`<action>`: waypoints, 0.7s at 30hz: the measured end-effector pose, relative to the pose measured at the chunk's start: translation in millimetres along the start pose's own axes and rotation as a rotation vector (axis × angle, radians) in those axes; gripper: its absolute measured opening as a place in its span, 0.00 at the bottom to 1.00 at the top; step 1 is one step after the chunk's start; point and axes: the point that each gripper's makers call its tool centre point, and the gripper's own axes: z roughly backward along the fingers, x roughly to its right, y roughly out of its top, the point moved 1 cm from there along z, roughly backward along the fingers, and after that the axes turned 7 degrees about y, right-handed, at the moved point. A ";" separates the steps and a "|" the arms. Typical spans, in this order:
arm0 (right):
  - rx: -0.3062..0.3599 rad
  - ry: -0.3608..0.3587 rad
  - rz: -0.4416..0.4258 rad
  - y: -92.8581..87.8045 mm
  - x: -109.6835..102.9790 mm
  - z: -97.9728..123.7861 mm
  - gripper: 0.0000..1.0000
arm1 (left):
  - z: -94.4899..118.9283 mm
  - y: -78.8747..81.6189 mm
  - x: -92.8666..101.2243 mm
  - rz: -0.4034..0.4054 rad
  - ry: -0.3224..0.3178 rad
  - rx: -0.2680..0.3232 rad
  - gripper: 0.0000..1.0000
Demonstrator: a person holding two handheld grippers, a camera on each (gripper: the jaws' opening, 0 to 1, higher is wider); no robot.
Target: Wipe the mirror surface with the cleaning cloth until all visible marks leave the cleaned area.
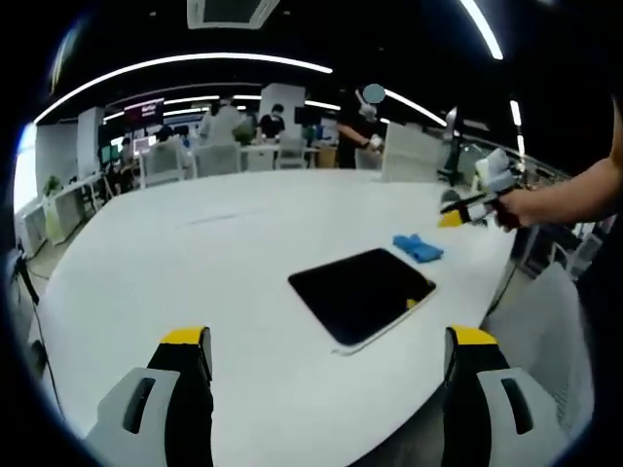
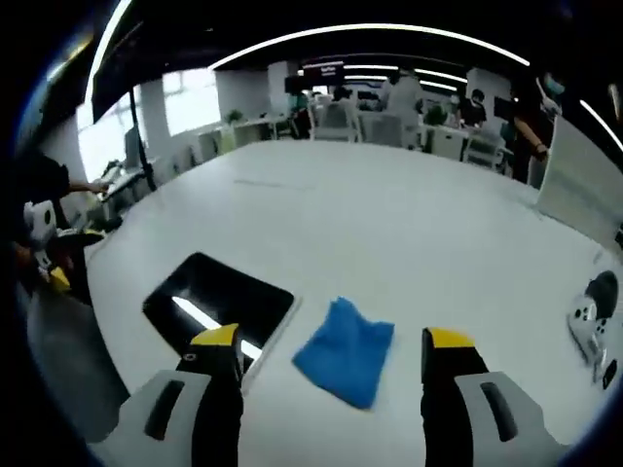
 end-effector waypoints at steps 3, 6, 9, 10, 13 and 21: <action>0.020 -0.006 -0.035 -8.1 -7.5 17.2 0.92 | -0.2 6.3 -0.5 0.026 -0.018 0.023 0.99; 0.022 -0.025 -0.045 -18.9 -14.2 40.5 0.97 | 1.8 6.5 -2.9 0.032 -0.017 0.031 0.99; 0.034 -0.032 -0.042 -27.8 -24.6 64.7 1.00 | 1.8 9.4 -2.7 0.043 -0.015 0.043 0.99; 0.013 -0.055 -0.022 -35.3 -23.4 72.8 1.00 | 2.1 8.8 -1.1 0.039 -0.022 0.045 0.99; -0.003 -0.094 -0.033 -54.7 -18.6 89.0 1.00 | 3.2 8.1 2.1 0.031 -0.034 0.049 0.99; -0.017 -0.104 -0.130 -99.6 5.5 97.4 1.00 | 5.8 9.0 -0.7 -0.014 0.007 0.070 0.99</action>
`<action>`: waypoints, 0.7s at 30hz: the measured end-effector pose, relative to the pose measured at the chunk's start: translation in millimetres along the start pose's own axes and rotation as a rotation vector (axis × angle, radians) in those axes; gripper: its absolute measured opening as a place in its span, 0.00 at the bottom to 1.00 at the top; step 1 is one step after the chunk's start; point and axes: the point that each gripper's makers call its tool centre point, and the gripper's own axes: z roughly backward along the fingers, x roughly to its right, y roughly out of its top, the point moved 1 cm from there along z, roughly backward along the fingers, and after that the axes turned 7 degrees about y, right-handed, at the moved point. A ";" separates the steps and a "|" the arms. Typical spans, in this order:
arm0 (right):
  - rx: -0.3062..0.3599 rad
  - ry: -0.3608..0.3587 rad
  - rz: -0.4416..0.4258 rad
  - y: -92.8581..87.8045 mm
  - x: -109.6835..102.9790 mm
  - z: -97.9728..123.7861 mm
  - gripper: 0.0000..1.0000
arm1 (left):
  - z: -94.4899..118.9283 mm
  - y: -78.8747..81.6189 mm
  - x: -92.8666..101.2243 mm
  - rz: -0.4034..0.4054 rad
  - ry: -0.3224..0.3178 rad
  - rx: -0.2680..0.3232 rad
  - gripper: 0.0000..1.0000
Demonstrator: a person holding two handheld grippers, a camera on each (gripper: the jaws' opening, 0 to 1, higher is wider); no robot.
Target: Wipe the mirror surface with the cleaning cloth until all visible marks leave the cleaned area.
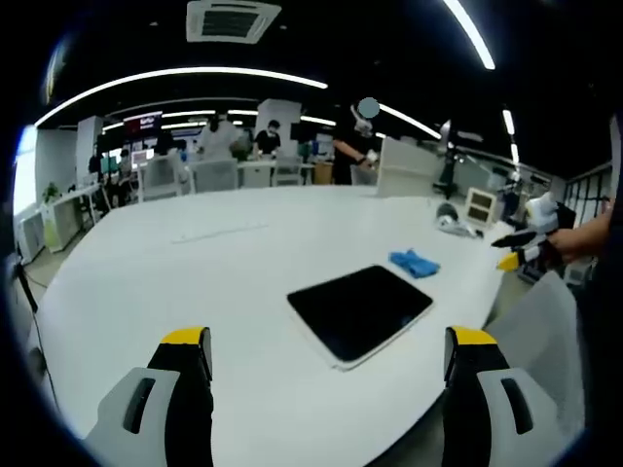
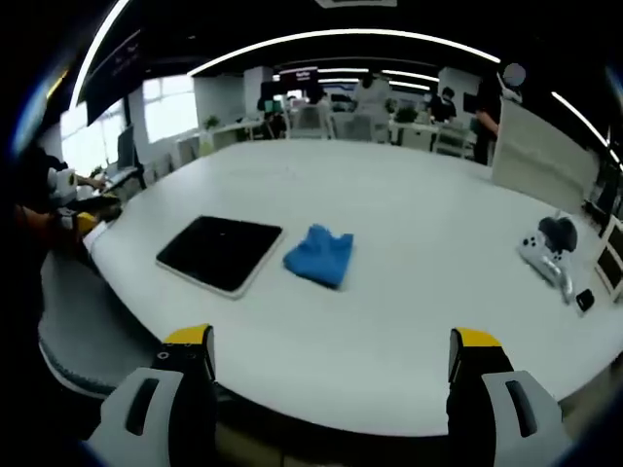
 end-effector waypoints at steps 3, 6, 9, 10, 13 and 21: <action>-0.001 0.034 0.039 4.6 -0.9 0.5 1.00 | -3.9 0.4 1.2 -0.022 0.007 -0.007 0.99; 0.018 0.049 0.044 12.6 0.8 2.2 1.00 | -5.7 -3.0 -0.3 -0.018 0.006 -0.029 0.99; 0.011 0.067 0.056 12.6 3.6 -6.2 1.00 | -2.3 0.4 -3.2 0.002 0.021 -0.016 0.99; 0.014 0.069 0.059 14.3 3.2 -7.8 1.00 | -1.7 2.2 -3.3 -0.004 0.021 -0.007 0.99; 0.012 0.046 0.050 20.5 -0.2 -6.8 1.00 | -1.4 3.7 -4.0 0.004 0.012 -0.002 0.99; 0.041 0.005 0.022 8.2 5.0 -2.0 1.00 | 1.0 6.9 2.4 0.012 -0.017 0.015 0.99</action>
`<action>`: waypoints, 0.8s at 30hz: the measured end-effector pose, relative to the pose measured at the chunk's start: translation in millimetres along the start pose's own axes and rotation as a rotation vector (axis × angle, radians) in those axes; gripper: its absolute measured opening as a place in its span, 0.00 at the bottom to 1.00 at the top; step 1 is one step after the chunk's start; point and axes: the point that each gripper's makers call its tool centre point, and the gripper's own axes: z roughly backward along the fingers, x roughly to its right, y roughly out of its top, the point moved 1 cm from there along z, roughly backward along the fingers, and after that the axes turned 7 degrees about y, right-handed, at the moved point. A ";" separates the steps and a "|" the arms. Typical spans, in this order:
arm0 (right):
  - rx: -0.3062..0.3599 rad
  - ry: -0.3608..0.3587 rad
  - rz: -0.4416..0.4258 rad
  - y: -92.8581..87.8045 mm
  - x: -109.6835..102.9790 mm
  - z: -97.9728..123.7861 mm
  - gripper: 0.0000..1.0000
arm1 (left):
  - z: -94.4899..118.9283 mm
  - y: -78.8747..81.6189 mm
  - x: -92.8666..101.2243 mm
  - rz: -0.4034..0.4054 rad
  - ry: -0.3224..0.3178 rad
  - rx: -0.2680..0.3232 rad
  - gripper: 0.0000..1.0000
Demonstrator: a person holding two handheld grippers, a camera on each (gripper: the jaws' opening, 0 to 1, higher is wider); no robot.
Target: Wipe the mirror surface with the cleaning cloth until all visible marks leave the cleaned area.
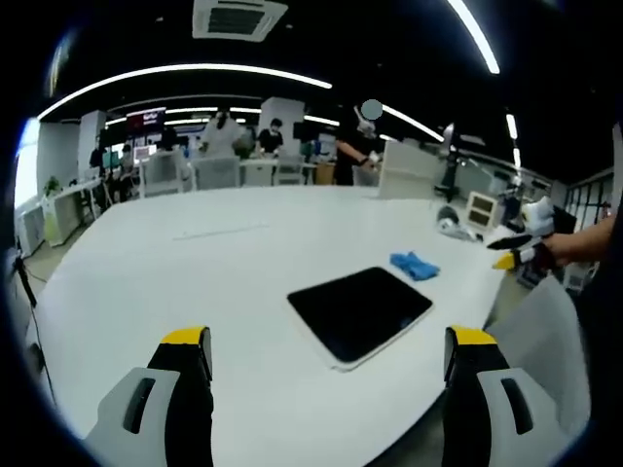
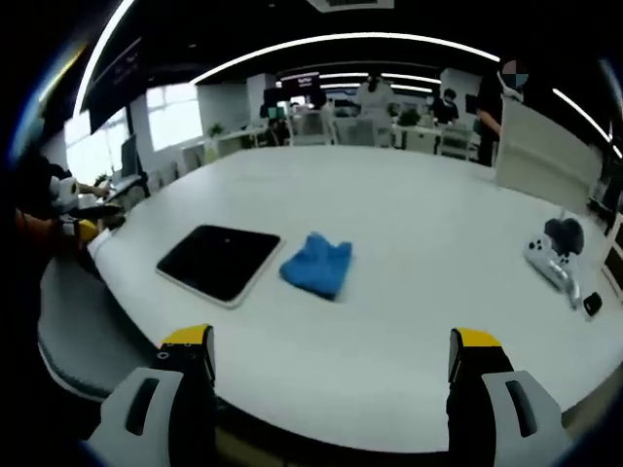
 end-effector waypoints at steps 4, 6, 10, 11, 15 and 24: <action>0.017 0.007 -0.002 1.8 1.2 3.7 1.00 | -1.9 -3.1 -0.9 -0.024 0.013 -0.013 0.99; 0.018 0.017 -0.010 1.3 0.9 1.8 1.00 | -2.2 -5.2 -1.8 -0.028 0.015 -0.021 0.99; 0.014 0.027 -0.015 0.6 1.2 -2.9 1.00 | -2.8 -5.2 -2.8 -0.018 0.018 -0.025 0.99; 0.013 0.031 -0.019 0.4 1.4 -5.4 1.00 | -2.4 -6.0 -3.8 -0.022 0.024 -0.028 0.99; 0.015 0.048 -0.013 5.5 -5.2 -11.6 1.00 | -1.7 -5.5 -5.1 -0.022 0.032 -0.028 0.99; 0.019 0.037 -0.033 4.8 -4.3 -15.9 1.00 | -2.4 -2.9 -5.6 0.024 0.010 -0.022 0.99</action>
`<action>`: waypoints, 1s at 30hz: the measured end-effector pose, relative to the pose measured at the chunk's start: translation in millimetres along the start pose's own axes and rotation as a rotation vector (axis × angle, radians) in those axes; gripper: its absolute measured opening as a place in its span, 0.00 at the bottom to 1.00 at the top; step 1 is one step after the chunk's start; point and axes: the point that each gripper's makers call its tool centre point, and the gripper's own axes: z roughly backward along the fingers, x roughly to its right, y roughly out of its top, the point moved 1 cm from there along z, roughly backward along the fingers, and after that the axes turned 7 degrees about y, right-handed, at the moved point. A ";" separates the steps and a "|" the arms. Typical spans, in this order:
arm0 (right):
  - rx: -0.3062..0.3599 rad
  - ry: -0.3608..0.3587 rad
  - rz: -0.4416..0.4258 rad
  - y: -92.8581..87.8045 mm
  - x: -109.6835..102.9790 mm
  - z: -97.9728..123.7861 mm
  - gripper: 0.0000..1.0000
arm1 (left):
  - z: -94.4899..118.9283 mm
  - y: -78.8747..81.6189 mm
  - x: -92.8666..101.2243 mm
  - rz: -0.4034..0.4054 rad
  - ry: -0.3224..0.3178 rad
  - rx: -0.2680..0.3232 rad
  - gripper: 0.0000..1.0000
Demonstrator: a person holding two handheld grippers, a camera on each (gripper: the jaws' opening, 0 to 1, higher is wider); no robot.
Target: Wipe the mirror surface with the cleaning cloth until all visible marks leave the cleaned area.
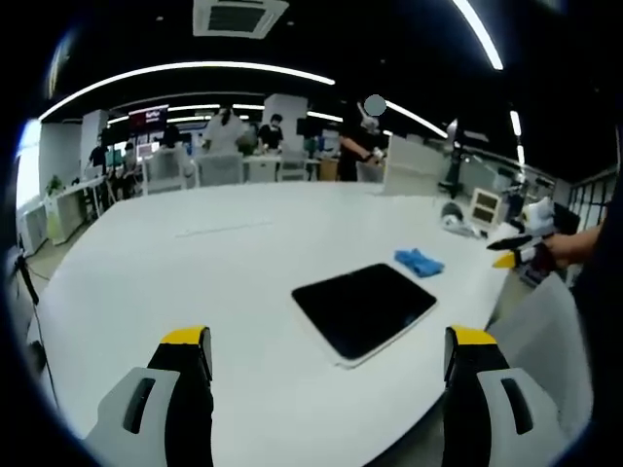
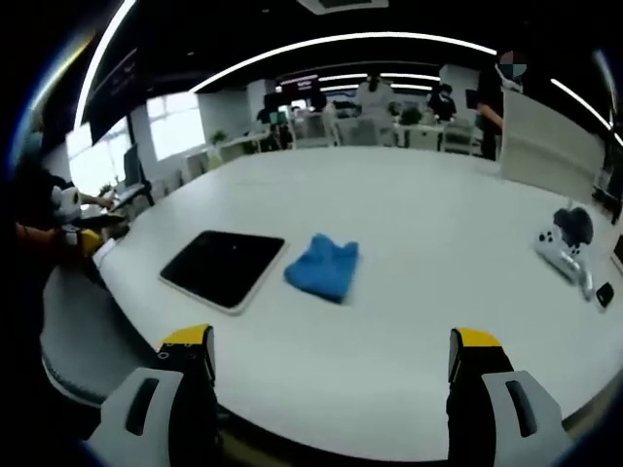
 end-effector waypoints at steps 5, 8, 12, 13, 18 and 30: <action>-0.010 0.002 -0.015 -7.2 -3.6 -4.2 1.00 | -0.5 0.2 -2.1 0.013 0.004 0.003 0.99; -0.010 0.007 -0.028 -8.2 -8.0 -7.2 1.00 | -0.9 -1.3 -2.2 0.012 0.004 -0.004 0.99; -0.015 0.017 -0.022 -8.9 -10.6 -9.9 1.00 | -1.5 -3.4 -0.4 -0.007 0.001 -0.011 0.99; -0.018 0.019 -0.021 -9.2 -10.2 -9.9 1.00 | -1.5 -3.9 -0.5 -0.014 0.003 -0.013 0.99; -0.028 0.022 -0.011 -8.9 -5.6 -7.3 1.00 | -1.4 -2.6 -0.1 -0.018 0.007 -0.007 0.99; -0.033 0.027 -0.002 -3.7 -5.9 -14.8 1.00 | -1.3 -1.9 -1.1 -0.017 0.010 -0.003 0.99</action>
